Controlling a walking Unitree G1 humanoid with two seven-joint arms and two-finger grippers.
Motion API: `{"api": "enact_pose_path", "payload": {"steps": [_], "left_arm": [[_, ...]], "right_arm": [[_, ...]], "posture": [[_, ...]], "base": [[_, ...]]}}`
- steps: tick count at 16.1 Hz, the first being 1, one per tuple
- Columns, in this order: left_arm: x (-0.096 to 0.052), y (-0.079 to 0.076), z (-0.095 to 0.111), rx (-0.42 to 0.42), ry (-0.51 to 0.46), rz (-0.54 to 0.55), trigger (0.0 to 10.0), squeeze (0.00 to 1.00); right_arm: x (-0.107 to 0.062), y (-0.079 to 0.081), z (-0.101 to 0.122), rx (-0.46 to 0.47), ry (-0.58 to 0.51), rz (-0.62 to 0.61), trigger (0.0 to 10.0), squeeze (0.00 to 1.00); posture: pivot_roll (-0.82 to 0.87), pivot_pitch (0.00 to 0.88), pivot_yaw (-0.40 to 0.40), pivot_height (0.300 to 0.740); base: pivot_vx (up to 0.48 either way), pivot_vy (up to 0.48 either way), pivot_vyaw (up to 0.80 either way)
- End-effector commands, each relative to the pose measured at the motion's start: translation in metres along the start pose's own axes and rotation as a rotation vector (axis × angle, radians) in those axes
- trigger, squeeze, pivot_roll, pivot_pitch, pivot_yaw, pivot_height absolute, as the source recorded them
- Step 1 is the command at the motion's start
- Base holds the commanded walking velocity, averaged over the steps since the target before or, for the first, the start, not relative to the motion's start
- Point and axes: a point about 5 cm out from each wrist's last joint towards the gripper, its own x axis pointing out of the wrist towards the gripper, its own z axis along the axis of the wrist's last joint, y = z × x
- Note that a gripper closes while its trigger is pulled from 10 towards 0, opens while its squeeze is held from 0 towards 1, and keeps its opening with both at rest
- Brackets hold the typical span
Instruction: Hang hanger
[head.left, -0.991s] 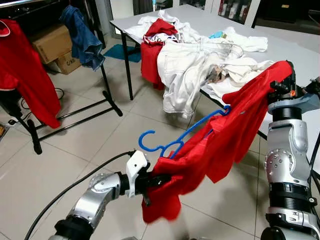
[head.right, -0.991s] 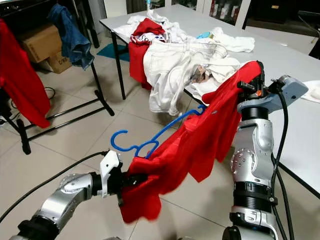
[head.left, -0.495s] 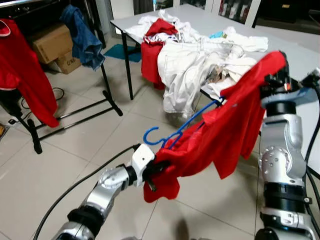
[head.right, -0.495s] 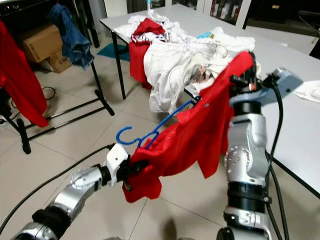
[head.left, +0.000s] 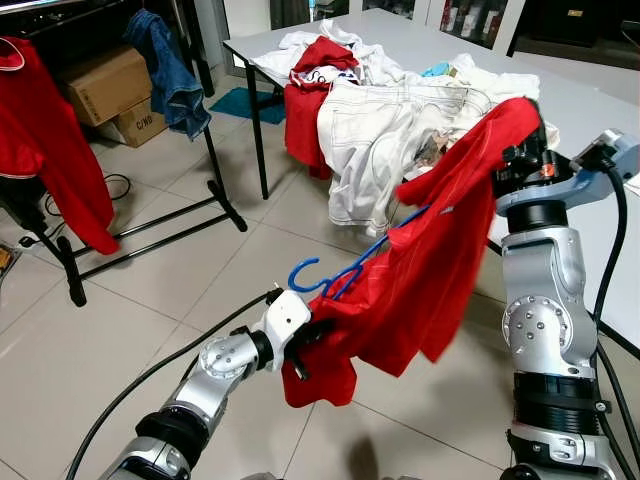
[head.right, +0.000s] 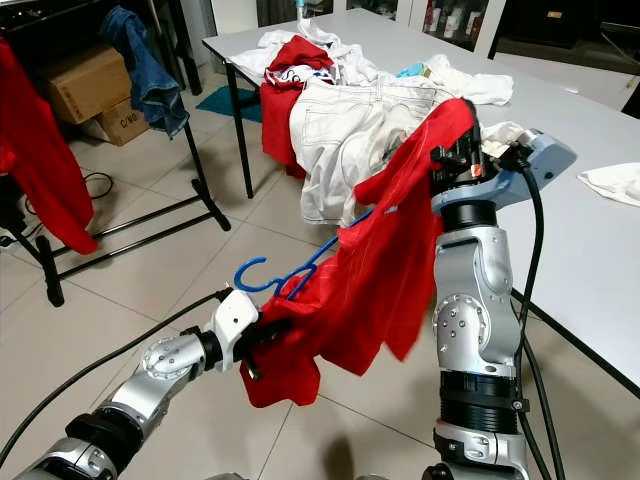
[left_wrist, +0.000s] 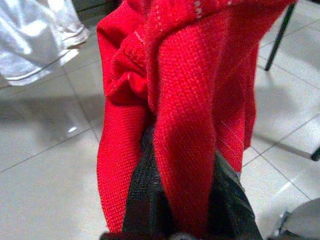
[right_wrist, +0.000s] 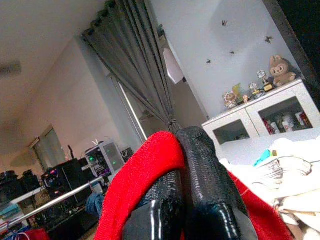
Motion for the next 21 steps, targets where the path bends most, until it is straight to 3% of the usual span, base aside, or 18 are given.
{"api": "enact_pose_path", "payload": {"steps": [1, 3, 5, 7, 11, 13, 15, 19, 21], "left_arm": [[-0.013, -0.010, -0.029, -0.042, 0.134, -0.058, 10.0, 0.00], [-0.016, -0.014, -0.034, -0.033, 0.156, -0.090, 10.0, 0.00], [-0.016, -0.015, -0.036, -0.029, 0.156, -0.085, 10.0, 0.00], [-0.016, -0.012, -0.030, -0.050, 0.119, -0.074, 10.0, 0.00], [-0.037, -0.020, -0.040, -0.110, 0.124, -0.210, 10.0, 0.00], [-0.052, -0.026, -0.051, -0.145, 0.177, -0.289, 10.0, 0.00], [-0.057, -0.028, -0.054, -0.177, 0.199, -0.332, 10.0, 0.00], [-0.059, -0.018, -0.041, -0.233, 0.151, -0.364, 10.0, 0.00], [-0.061, 0.001, -0.014, -0.258, 0.053, -0.372, 10.0, 0.00]], "right_arm": [[0.006, -0.001, 0.039, -0.011, -0.170, 0.006, 9.0, 0.00], [0.010, -0.009, 0.047, -0.037, -0.195, -0.023, 9.3, 0.00], [0.014, -0.033, 0.048, -0.124, -0.176, -0.147, 9.0, 0.00], [0.000, -0.051, 0.032, -0.176, -0.084, -0.220, 9.1, 0.00], [-0.031, -0.050, 0.019, -0.164, -0.017, -0.210, 10.0, 0.00], [-0.047, -0.035, 0.008, -0.145, 0.070, -0.066, 9.8, 0.00], [-0.063, -0.029, -0.003, -0.124, 0.157, 0.012, 10.0, 0.00], [-0.085, -0.033, -0.026, -0.157, 0.303, 0.076, 10.0, 0.00], [-0.094, -0.041, -0.039, -0.152, 0.354, 0.031, 10.0, 0.00]], "posture": [[-0.10, 0.000, 0.030, 0.740], [-0.11, 0.000, 0.034, 0.740], [-0.10, 0.000, 0.031, 0.740], [-0.10, 0.000, 0.027, 0.740], [-0.10, 0.000, 0.033, 0.740], [-0.11, 0.000, 0.043, 0.740], [-0.11, 0.000, 0.043, 0.740], [-0.12, 0.000, 0.045, 0.740], [-0.10, 0.000, 0.034, 0.740]], "base": [[0.000, 0.000, 0.00], [0.000, 0.000, 0.00], [0.000, 0.000, 0.00], [0.000, 0.000, 0.00], [0.000, 0.000, 0.00], [0.000, 0.000, 0.00], [0.000, 0.000, 0.00], [0.000, 0.000, 0.00], [0.000, 0.000, 0.00]]}}
